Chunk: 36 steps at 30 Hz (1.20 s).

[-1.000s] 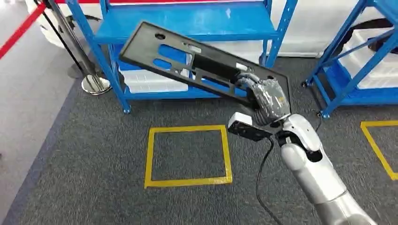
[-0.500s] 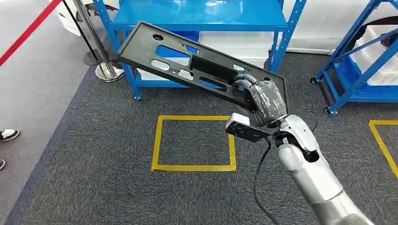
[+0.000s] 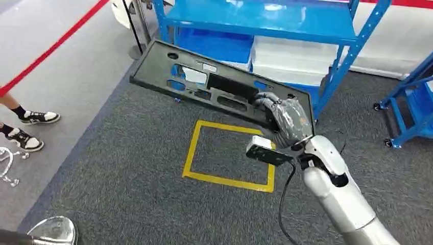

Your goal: Take the parts from the cabinet and place them on the table.

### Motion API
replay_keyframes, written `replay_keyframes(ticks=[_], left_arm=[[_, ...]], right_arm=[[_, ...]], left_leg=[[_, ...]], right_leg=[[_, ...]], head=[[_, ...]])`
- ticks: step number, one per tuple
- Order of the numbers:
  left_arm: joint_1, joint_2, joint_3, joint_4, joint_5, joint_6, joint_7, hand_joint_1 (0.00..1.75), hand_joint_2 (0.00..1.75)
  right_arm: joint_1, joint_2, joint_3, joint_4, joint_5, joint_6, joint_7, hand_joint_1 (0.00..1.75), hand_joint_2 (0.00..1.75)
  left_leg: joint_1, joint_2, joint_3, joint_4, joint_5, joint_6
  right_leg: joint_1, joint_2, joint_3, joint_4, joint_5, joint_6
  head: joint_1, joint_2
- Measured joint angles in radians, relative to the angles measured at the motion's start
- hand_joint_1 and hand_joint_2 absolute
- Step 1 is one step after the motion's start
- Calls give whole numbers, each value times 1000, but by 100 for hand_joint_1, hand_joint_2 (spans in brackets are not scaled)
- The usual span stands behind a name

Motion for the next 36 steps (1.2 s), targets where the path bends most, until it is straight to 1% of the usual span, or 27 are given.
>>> replay_keyframes(ticks=[1,2,3,5,6,7,8,10,11,12,13,15,16,17,18,19,21,22,23,25,26,27,31,32,33,34,36], left_arm=[[2,-6,11,-2,-15,3,0,0,175],[2,-11,13,-2,-22,11,-2,0,175],[1,-12,14,-2,-32,24,-4,0,175],[-1,-21,11,1,-32,52,-10,0,175],[0,-23,8,3,-30,60,-10,0,175],[2,-27,5,8,-30,65,-10,0,175],[2,-29,3,10,-30,65,-9,0,175],[4,-33,-10,10,-54,51,0,0,175],[7,-33,-18,9,-71,34,8,0,175],[9,-33,-20,5,-83,19,12,0,175],[9,-33,-20,-4,-93,7,16,0,175],[12,-33,-16,-26,-107,-15,11,0,175],[14,-33,-8,-38,-121,-30,1,0,175],[15,-32,4,-52,-141,-47,-14,0,175],[14,-32,15,-61,-164,-64,-31,0,175],[9,-31,31,-71,-192,-81,-49,0,175],[-5,-29,55,-80,-223,-95,-71,0,175],[-8,-28,66,-83,-231,-99,-76,0,175],[-9,-27,73,-86,-234,-100,-79,0,175],[-8,-26,86,-90,-241,-100,-83,0,175],[-9,-25,91,-94,-246,-100,-88,0,175],[-14,-24,95,-94,-257,-98,-97,0,175],[-29,-24,136,-88,-343,-72,-135,0,175],[-33,-24,148,-83,-376,-61,-145,0,175],[-38,-22,157,-70,-404,-51,-156,0,175],[-50,-16,168,-57,-435,-39,-163,0,175],[-75,-2,191,-15,-506,-6,-174,0,175]], right_arm=[[19,0,1,-14,6,-4,-2,175,175],[37,1,0,-22,7,-15,-7,175,175],[66,2,-7,-34,1,-33,-19,175,175],[139,14,-45,-58,-16,-55,-50,175,175],[173,23,-65,-63,-19,-56,-61,175,175],[195,33,-85,-66,-21,-56,-69,175,175],[211,37,-99,-68,-21,-53,-74,175,175],[238,39,-131,-87,-19,-41,-87,175,175],[245,39,-140,-95,-8,-28,-88,175,175],[245,40,-141,-96,2,-16,-86,175,175],[252,42,-141,-105,10,-11,-84,175,175],[271,42,-141,-119,28,0,-68,175,175],[275,42,-140,-125,34,3,-59,175,175],[274,41,-139,-129,40,6,-51,175,175],[274,42,-137,-133,42,8,-43,175,175],[273,42,-132,-135,43,11,-36,175,175],[269,40,-121,-135,47,21,-25,175,175],[269,40,-114,-135,48,22,-22,175,175],[269,40,-105,-135,49,22,-22,175,175],[265,40,-97,-135,50,22,-21,175,175],[261,40,-94,-135,50,22,-20,175,175],[259,40,-94,-135,50,21,-20,175,175],[252,40,-65,-135,55,20,-19,175,175],[254,40,-57,-135,57,18,-16,175,175],[259,40,-53,-136,60,16,-10,175,175],[274,42,-51,-141,65,7,-1,175,175],[331,47,-53,-161,87,-20,23,175,175]], left_leg=[[16,-12,11,-24,14,11],[13,-16,13,-32,18,14],[13,-26,10,-34,24,22],[12,-52,6,-33,25,24],[12,-66,5,-32,25,24],[12,-78,4,-28,25,24],[12,-88,3,-24,23,22],[14,-114,1,-10,17,14],[14,-125,-4,0,11,8],[14,-129,-10,5,9,4],[8,-138,-18,20,5,-1],[12,-160,-29,11,11,-12],[13,-173,-31,16,12,-16],[13,-146,-33,29,3,-19],[9,-100,-51,66,-26,-26],[13,-75,-84,136,-68,-33],[20,-59,-154,288,-137,-40],[21,-57,-173,333,-147,-42],[22,-56,-165,319,-128,-41],[20,-44,-82,172,-52,-31],[15,-7,-27,76,-15,-21],[5,52,-1,18,-20,-13],[-1,-2,-12,12,-9,2],[13,-15,6,-8,2,12],[10,-23,8,-13,6,16],[11,-35,6,-13,9,24],[9,-68,3,-13,10,27]], right_leg=[[0,9,3,3,-10,9],[-2,63,-5,24,-26,12],[-4,100,-38,87,-68,13],[-4,124,-117,239,-134,18],[-4,126,-148,291,-144,22],[-5,126,-157,296,-129,25],[-7,127,-147,260,-94,28],[-17,147,-70,93,4,29],[-24,191,-38,21,22,28],[-19,228,-44,40,13,28],[-19,224,-45,27,18,16],[-11,198,-46,32,16,5],[-16,182,-44,25,20,-3],[-20,165,-43,22,23,-9],[-20,156,-42,22,23,-12],[-18,139,-43,22,22,-17],[-15,107,-44,22,21,-19],[-14,91,-44,22,20,-19],[-13,75,-43,22,19,-19],[-12,48,-39,22,16,-16],[-10,35,-35,22,14,-14],[-5,23,-33,23,11,-10],[-2,-22,-21,13,12,11],[-3,-14,-17,17,2,21],[-7,45,-22,37,-14,24],[-7,92,-52,99,-54,22],[-5,120,-129,250,-123,21]], head=[[0,0],[1,0],[0,0],[0,0],[1,0],[1,0],[0,0],[0,0],[1,0],[1,0],[-2,0],[-1,0],[-1,0],[-1,0],[-2,0],[-1,0],[-1,0],[-1,0],[-1,0],[-1,0],[-1,0],[-1,0],[-1,0],[-1,0],[-1,0],[-1,0],[-1,0]])
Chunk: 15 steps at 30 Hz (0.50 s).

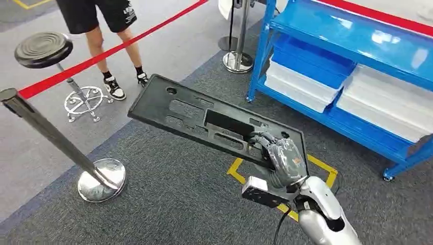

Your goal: Take the parts from the cabinet and place them on the table.

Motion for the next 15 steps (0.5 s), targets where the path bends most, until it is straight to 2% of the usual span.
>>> replay_keyframes(ticks=[1,2,3,4,5,6,7,8,9,10,11,12,13,14,15], left_arm=[[-6,10,10,29,-36,23,-4,0,175],[-11,20,18,55,-64,46,-14,0,175],[-18,32,23,94,-90,76,-27,0,175],[-25,54,29,139,-107,103,-37,0,175],[-31,67,34,171,-115,116,-44,0,175],[-36,82,40,208,-122,126,-47,0,175],[-46,98,43,238,-126,134,-51,0,175],[-51,109,45,260,-130,140,-53,0,175],[-55,118,48,283,-132,141,-54,0,175],[-57,128,52,305,-132,143,-54,0,175],[-59,141,57,317,-132,145,-54,0,175],[-60,143,60,333,-132,147,-54,0,175],[-64,148,62,345,-134,149,-55,0,175],[-71,153,63,354,-134,150,-55,0,175],[-77,156,63,364,-134,151,-55,0,175]], right_arm=[[34,3,-3,-11,18,-8,11,175,175],[68,3,-4,-20,39,-15,23,175,175],[107,3,-11,-37,59,-25,34,175,175],[144,3,-24,-59,72,-37,43,175,175],[170,3,-33,-75,80,-43,49,175,175],[189,3,-44,-95,87,-49,51,175,175],[205,3,-49,-108,89,-51,53,175,175],[217,3,-51,-120,91,-51,58,175,175],[225,3,-52,-130,95,-51,58,175,175],[232,3,-53,-138,96,-50,59,175,175],[238,1,-53,-144,96,-50,59,175,175],[240,0,-54,-149,96,-49,60,175,175],[244,0,-55,-155,96,-49,60,175,175],[250,0,-55,-160,96,-50,60,175,175],[253,0,-55,-163,96,-49,60,175,175]], left_leg=[[-2,-17,0,1,0,1],[-3,-33,2,2,-1,1],[-3,-49,2,5,-3,0],[-3,-67,3,9,-6,-2],[-3,-81,5,15,-10,-5],[1,-90,0,20,-15,-9],[-6,-99,-7,29,-19,-15],[-3,-106,-10,28,-19,-18],[0,-113,-14,26,-19,-21],[2,-122,-15,24,-19,-28],[-6,-125,-9,36,-24,-33],[-8,-70,-23,73,-41,-36],[-6,-28,-51,131,-76,-41],[-1,-7,-91,207,-116,-47],[5,2,-130,279,-148,-52]], right_leg=[[1,5,-27,48,-9,0],[2,5,-32,47,8,-1],[2,6,-16,2,45,-3],[1,12,18,-76,96,-5],[1,36,55,-161,142,-8],[-1,86,77,-219,152,-14],[-1,92,79,-227,148,-13],[0,75,78,-226,149,-14],[1,71,80,-226,147,-17],[1,61,83,-228,146,-22],[-8,48,89,-239,149,-30],[-8,34,99,-244,147,-38],[-8,20,105,-246,144,-44],[-7,5,108,-245,142,-45],[-6,-11,110,-245,139,-45]], head=[[0,0],[0,0],[0,0],[0,0],[0,0],[0,0],[0,0],[0,0],[0,0],[0,0],[0,0],[0,0],[0,0],[0,0],[0,0]])
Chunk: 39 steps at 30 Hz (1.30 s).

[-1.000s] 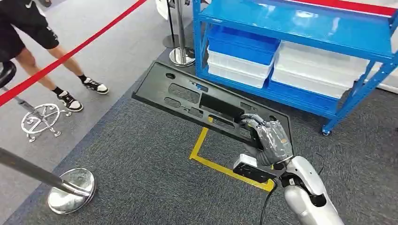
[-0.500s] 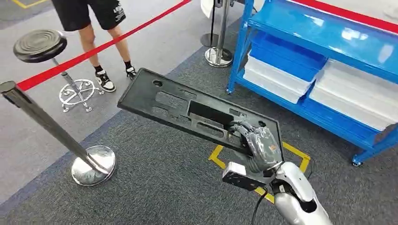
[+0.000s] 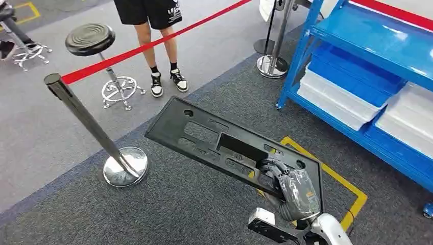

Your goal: Take the parts from the cabinet and place them on the table.

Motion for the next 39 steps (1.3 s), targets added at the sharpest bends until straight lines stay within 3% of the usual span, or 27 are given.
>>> replay_keyframes(ticks=[1,3,5,6,7,11,13,14,16,17,18,20,21,22,24,26,27,28,29,30,32,33,35,36,37,38,39], left_arm=[[-3,3,0,7,0,0,0,0,175],[-3,9,1,18,0,0,0,0,175],[-2,14,2,25,0,0,0,0,175],[-3,16,2,27,0,0,0,0,175],[-8,17,2,31,0,0,0,0,175],[-3,22,2,38,0,0,0,0,175],[-1,22,2,43,0,0,0,0,175],[-5,23,2,44,-1,0,0,0,175],[-13,26,2,51,-17,11,-8,0,175],[-15,30,1,63,-24,23,-16,0,175],[-16,35,0,79,-34,37,-27,0,175],[-22,43,-2,114,-45,71,-47,0,175],[-27,45,-4,132,-52,89,-54,0,175],[-33,47,-8,150,-58,104,-60,0,175],[-44,55,-19,177,-71,129,-62,0,175],[-44,57,-26,200,-74,149,-62,0,175],[-45,61,-26,210,-66,160,-70,0,175],[-44,63,-26,221,-51,161,-90,0,175],[-47,68,-24,227,-31,153,-117,0,175],[-49,68,-22,224,-14,113,-134,0,175],[-37,9,-3,64,19,-107,-130,0,175],[-28,-27,10,-46,29,-220,-123,0,175],[-21,-59,26,-159,40,-317,-116,0,175],[-17,-77,29,-190,42,-321,-114,0,175],[-14,-81,31,-218,43,-317,-114,0,175],[-10,-100,33,-252,43,-312,-113,0,175],[-5,-118,35,-287,43,-304,-113,0,175]], right_arm=[[2,0,-1,-1,0,0,0,175,175],[7,0,-1,-2,0,0,0,175,175],[7,0,-2,-5,0,0,0,175,175],[7,0,-2,-6,0,0,0,175,175],[9,0,-3,-10,0,0,0,175,175],[8,0,-5,-14,0,0,0,175,175],[7,5,-6,-19,0,0,0,175,175],[9,5,-7,-20,0,0,1,175,175],[27,8,-14,-23,4,-2,13,175,175],[44,8,-19,-28,6,-3,23,175,175],[64,8,-28,-39,7,-5,36,175,175],[108,8,-59,-68,-11,-14,53,175,175],[128,8,-82,-84,-29,-20,54,175,175],[140,8,-108,-96,-45,-24,51,175,175],[160,8,-155,-122,-61,-20,41,175,175],[165,8,-187,-142,-64,-10,32,175,175],[162,8,-198,-151,-74,-4,20,175,175],[147,8,-200,-151,-87,2,0,175,175],[116,8,-200,-149,-98,14,-26,175,175],[72,8,-196,-140,-108,33,-48,175,175],[-48,5,-151,-92,-117,72,-66,175,175],[-93,5,-117,-66,-117,82,-62,175,175],[-128,5,-67,-39,-119,89,-58,175,175],[-135,5,-52,-31,-119,89,-57,175,175],[-147,5,-43,-24,-120,89,-56,175,175],[-174,5,-35,-14,-122,88,-51,175,175],[-196,5,-31,-8,-124,86,-49,175,175]], left_leg=[[5,5,-31,53,-15,-4],[13,11,-26,27,27,-10],[16,35,62,-147,122,-9],[14,81,103,-225,150,-5],[0,99,110,-245,137,-2],[0,43,105,-252,142,25],[6,24,113,-263,149,37],[5,15,112,-263,150,43],[0,-13,111,-262,149,47],[-2,-29,112,-261,148,49],[-3,-46,114,-259,147,50],[-4,-78,120,-256,143,49],[-4,-93,123,-254,141,47],[-8,-105,119,-250,138,42],[-2,-123,107,-247,139,33],[1,-143,101,-253,142,20],[0,-119,105,-242,135,19],[-5,-56,93,-213,117,13],[-1,-18,58,-148,81,8],[3,-2,17,-71,46,5],[9,5,-50,55,10,-2],[10,6,-52,53,25,-4],[10,16,8,-72,101,-6],[9,42,62,-172,145,-2],[6,81,91,-231,152,3],[-3,90,93,-239,149,16],[-3,75,89,-237,151,21]], right_leg=[[0,-15,1,0,-2,1],[-1,-43,7,1,-9,5],[-3,-68,20,1,-18,13],[-1,-78,27,1,-22,19],[8,-89,28,5,-29,28],[5,-131,45,-8,-34,51],[-1,-33,22,54,-80,55],[0,-4,-16,130,-122,54],[3,12,-96,279,-177,53],[4,13,-119,313,-174,51],[6,15,-118,295,-145,49],[7,28,-65,153,-44,42],[7,58,-28,63,4,39],[6,111,-14,26,-4,34],[9,94,-13,14,-3,34],[10,78,-8,9,-1,24],[0,61,-3,-3,5,16],[2,53,2,-6,4,13],[5,39,3,-6,2,5],[6,27,2,-4,1,3],[8,4,2,0,-1,1],[8,-7,3,2,-4,2],[7,-40,12,4,-12,9],[8,-62,18,5,-18,12],[11,-75,22,5,-22,16],[17,-90,20,6,-27,24],[18,-97,21,4,-26,28]], head=[[0,0],[0,0],[0,0],[0,0],[0,0],[0,0],[0,0],[0,0],[0,0],[0,0],[0,0],[0,0],[0,0],[0,0],[0,0],[0,0],[0,0],[0,0],[0,0],[0,0],[0,0],[0,0],[0,0],[0,0],[0,0],[0,0],[0,0]])
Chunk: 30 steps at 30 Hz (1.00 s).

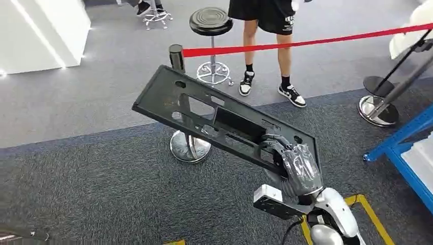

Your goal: Take the parts from the cabinet and place them on the table.

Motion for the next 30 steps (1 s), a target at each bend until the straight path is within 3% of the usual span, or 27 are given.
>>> replay_keyframes(ticks=[2,3,4,5,6,7,8,9,10,12,13,14,17,18,19,20,21,22,24,25,26,27,28,29,30], left_arm=[[11,-12,12,-41,0,4,0,0,175],[17,-15,18,-62,0,5,2,0,175],[20,-27,19,-72,2,6,4,0,175],[20,-27,22,-85,4,10,13,0,175],[18,-33,26,-93,10,20,23,0,175],[16,-37,30,-99,16,28,36,0,175],[17,-39,34,-103,22,34,44,0,175],[19,-43,38,-106,29,38,52,0,175],[24,-45,40,-108,43,42,61,0,175],[29,-51,40,-111,68,50,74,0,175],[31,-53,39,-111,85,56,80,0,175],[32,-53,36,-111,100,61,84,0,175],[51,-56,8,-111,138,82,81,0,175],[54,-57,-1,-110,168,109,80,0,175],[51,-63,-16,-97,205,152,82,0,175],[38,-68,-35,-71,236,204,91,0,175],[21,-68,-57,-48,253,240,99,0,175],[7,-68,-72,-27,261,260,105,0,175],[-8,-68,-91,7,272,270,108,0,175],[-8,-68,-97,21,275,270,109,0,175],[-4,-70,-106,28,283,266,115,0,175],[0,-70,-111,30,289,260,117,0,175],[2,-71,-115,30,296,254,122,0,175],[1,-71,-118,30,301,250,125,0,175],[-2,-71,-123,30,309,248,129,0,175]], right_arm=[[-20,0,11,8,-2,-3,5,175,175],[-25,0,17,13,-2,-3,7,175,175],[-28,1,22,18,-2,-4,7,175,175],[-30,2,25,20,-3,-6,6,175,175],[-32,2,27,24,-6,-11,8,175,175],[-32,2,28,29,-7,-17,9,175,175],[-32,2,31,35,-8,-20,9,175,175],[-31,2,34,39,-8,-23,9,175,175],[-31,2,37,44,-9,-25,9,175,175],[-32,2,40,50,-10,-34,9,175,175],[-31,2,41,51,-11,-39,10,175,175],[-30,3,41,54,-13,-45,9,175,175],[-18,2,38,57,-17,-58,10,175,175],[-18,2,38,57,-22,-56,2,175,175],[-27,-3,38,58,-27,-52,-5,175,175],[-35,-6,39,59,-30,-50,-11,175,175],[-43,-11,39,59,-34,-47,-13,175,175],[-52,-13,42,64,-37,-41,-13,175,175],[-67,-13,49,72,-37,-30,-13,175,175],[-73,-13,55,76,-39,-28,-13,175,175],[-79,-13,60,78,-42,-27,-10,175,175],[-84,-13,61,80,-44,-27,-9,175,175],[-90,-13,62,82,-48,-27,-6,175,175],[-93,-13,62,84,-55,-27,-5,175,175],[-96,-13,62,85,-70,-22,-8,175,175]], left_leg=[[-3,-23,-4,-3,2,7],[9,-36,8,-20,10,17],[7,-42,11,-27,12,19],[7,-49,11,-28,13,22],[6,-59,9,-27,14,28],[4,-73,9,-27,14,29],[3,-85,9,-27,13,30],[3,-98,9,-25,12,30],[3,-110,10,-23,11,29],[6,-136,12,-16,6,24],[7,-148,10,-11,2,18],[0,-162,0,4,-4,10],[10,-194,-7,-4,4,-7],[9,-199,-10,-1,3,-11],[7,-144,-14,13,-5,-12],[3,-91,-32,55,-32,-15],[7,-72,-66,128,-71,-18],[10,-67,-106,212,-109,-19],[12,-66,-150,305,-131,-18],[11,-66,-141,288,-112,-16],[11,-63,-109,229,-76,-12],[10,-51,-65,146,-36,-7],[6,-21,-15,55,2,2],[-5,25,3,20,-14,7],[-16,25,8,1,-16,14]], right_leg=[[0,-23,8,-7,0,8],[-2,-15,12,-4,-9,18],[-8,44,10,15,-23,22],[-10,79,-12,57,-51,22],[-9,102,-59,145,-96,22],[-9,110,-104,227,-127,23],[-10,112,-137,279,-137,24],[-10,112,-152,290,-125,25],[-11,112,-145,260,-92,25],[-18,132,-87,116,4,27],[-25,167,-57,45,37,29],[-27,213,-50,17,22,28],[-18,178,-53,23,24,9],[-24,166,-51,16,29,1],[-24,156,-45,11,31,-6],[-22,143,-42,9,30,-12],[-17,126,-42,9,29,-15],[-13,109,-41,9,27,-18],[-9,82,-40,9,25,-22],[-7,71,-38,10,24,-22],[-5,61,-36,10,22,-22],[-3,52,-32,10,20,-21],[-1,41,-27,10,16,-19],[2,34,-25,9,14,-15],[5,21,-28,12,11,-9]], head=[[0,0],[0,0],[0,0],[0,0],[0,0],[0,0],[0,0],[0,0],[0,0],[0,0],[0,0],[0,0],[0,0],[0,0],[0,0],[0,0],[0,0],[0,0],[0,0],[0,0],[0,0],[0,0],[0,0],[0,0],[0,0]])
